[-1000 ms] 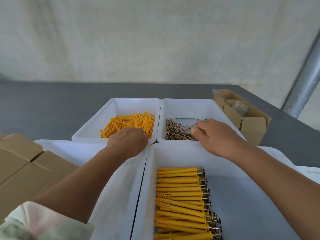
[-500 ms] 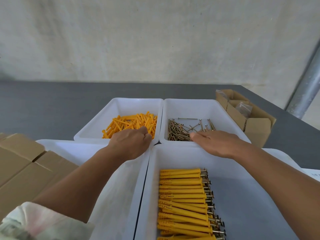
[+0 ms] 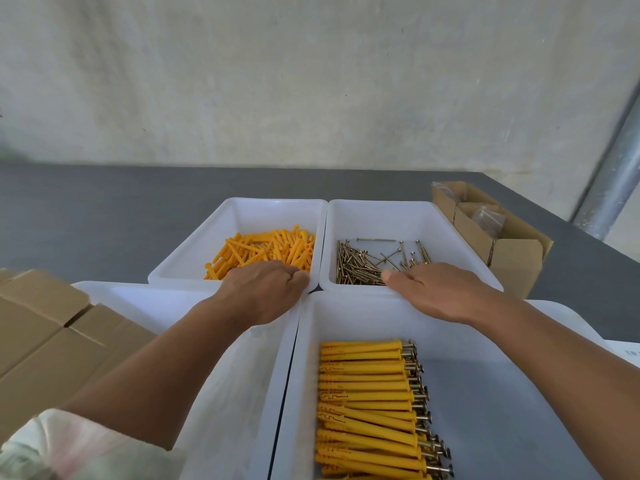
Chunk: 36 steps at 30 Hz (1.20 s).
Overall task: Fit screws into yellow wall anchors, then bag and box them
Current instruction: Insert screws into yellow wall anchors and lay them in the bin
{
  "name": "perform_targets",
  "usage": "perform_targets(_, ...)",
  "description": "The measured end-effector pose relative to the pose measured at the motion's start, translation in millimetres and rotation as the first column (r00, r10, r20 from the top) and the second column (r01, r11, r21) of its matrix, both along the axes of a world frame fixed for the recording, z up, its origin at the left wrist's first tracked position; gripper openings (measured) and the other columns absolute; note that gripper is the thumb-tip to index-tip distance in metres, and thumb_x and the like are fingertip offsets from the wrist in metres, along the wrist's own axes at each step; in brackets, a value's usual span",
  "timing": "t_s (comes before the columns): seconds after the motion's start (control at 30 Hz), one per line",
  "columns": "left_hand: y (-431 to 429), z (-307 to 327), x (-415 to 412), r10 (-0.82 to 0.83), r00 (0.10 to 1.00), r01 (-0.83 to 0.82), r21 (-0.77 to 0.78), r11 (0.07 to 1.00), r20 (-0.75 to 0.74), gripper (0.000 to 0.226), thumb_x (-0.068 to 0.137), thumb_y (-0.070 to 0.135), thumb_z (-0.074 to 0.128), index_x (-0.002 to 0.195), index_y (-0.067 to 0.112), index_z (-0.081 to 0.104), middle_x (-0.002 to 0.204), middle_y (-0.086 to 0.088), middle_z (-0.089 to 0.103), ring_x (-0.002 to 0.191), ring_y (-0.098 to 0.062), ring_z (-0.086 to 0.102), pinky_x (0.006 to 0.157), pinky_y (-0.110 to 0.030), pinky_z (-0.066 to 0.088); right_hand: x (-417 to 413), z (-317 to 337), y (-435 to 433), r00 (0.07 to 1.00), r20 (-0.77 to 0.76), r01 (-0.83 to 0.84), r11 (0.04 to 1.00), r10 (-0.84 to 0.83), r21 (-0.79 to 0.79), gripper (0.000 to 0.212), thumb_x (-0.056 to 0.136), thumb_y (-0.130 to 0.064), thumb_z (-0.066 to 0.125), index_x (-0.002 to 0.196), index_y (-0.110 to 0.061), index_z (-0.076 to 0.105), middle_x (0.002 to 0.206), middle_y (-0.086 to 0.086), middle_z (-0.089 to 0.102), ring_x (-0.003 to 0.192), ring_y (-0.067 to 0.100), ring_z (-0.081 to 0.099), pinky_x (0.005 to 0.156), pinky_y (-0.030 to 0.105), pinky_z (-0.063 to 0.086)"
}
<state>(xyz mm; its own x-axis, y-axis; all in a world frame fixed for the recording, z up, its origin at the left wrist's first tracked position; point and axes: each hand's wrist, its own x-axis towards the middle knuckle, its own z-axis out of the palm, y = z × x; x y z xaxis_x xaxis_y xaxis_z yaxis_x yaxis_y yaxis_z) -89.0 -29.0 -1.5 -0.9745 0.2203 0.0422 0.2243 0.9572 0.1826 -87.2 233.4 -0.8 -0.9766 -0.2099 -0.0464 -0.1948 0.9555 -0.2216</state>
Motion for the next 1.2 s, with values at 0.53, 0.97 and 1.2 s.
perform_targets(0.53, 5, 4, 1, 0.290, 0.928, -0.162, 0.445, 0.881, -0.236, 0.009, 0.084, 0.019, 0.060, 0.088, 0.024, 0.054, 0.071, 0.006, 0.058, 0.065, -0.007, 0.052, 0.052, -0.025, 0.040, 4, 14, 4, 0.992, -0.128, -0.017, 0.979, -0.009, -0.201, 0.013, 0.093, -0.032, 0.057, 0.082, -0.026, 0.061, 0.082, -0.010, 0.062, 0.078, 0.008, 0.057, 0.057, 0.020, 0.035)
perform_targets(0.97, 15, 24, 14, 0.308, 0.918, 0.020, 0.807, 0.590, -0.248, 0.017, 0.087, 0.014, 0.065, 0.081, 0.027, 0.055, 0.065, 0.000, 0.058, 0.060, -0.019, 0.056, 0.057, -0.029, 0.046, 9, 19, 0, 0.975, -0.221, -0.046, 0.976, -0.002, -0.214, 0.031, 0.089, -0.008, 0.056, 0.080, -0.038, 0.057, 0.077, -0.017, 0.059, 0.077, -0.001, 0.054, 0.058, 0.014, 0.034)
perform_targets(1.2, 23, 23, 18, 0.200, 0.975, -0.015, 0.868, 0.495, -0.098, 0.006, 0.091, 0.010, 0.061, 0.089, 0.010, 0.066, 0.066, -0.001, 0.068, 0.058, -0.010, 0.065, 0.057, -0.020, 0.052, 9, 21, -3, 0.942, -0.326, 0.001, 0.976, -0.074, -0.217, 0.026, 0.099, -0.011, 0.042, 0.110, -0.023, 0.063, 0.095, -0.009, 0.052, 0.091, 0.012, 0.049, 0.072, 0.024, 0.035)
